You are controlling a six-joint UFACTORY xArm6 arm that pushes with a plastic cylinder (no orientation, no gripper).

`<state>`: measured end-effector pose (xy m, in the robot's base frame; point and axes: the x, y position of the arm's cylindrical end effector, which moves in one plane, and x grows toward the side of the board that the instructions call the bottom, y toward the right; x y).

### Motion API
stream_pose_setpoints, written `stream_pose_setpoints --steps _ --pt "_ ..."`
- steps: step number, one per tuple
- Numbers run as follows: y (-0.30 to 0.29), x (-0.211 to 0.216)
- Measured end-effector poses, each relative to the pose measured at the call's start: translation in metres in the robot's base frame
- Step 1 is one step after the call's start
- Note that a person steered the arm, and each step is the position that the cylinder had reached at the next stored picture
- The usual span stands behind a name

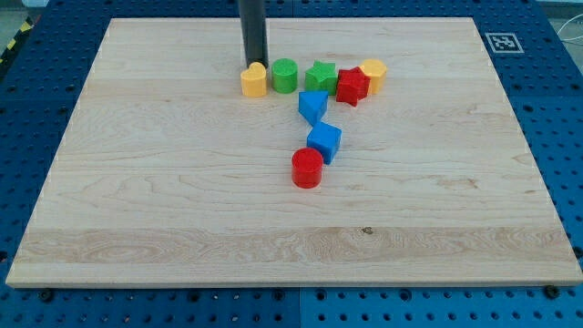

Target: Nudge the green circle down a bit

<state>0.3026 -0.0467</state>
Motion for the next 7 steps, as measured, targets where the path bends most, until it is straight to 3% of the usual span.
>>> stream_pose_setpoints --steps 7 --pt "0.016 0.005"
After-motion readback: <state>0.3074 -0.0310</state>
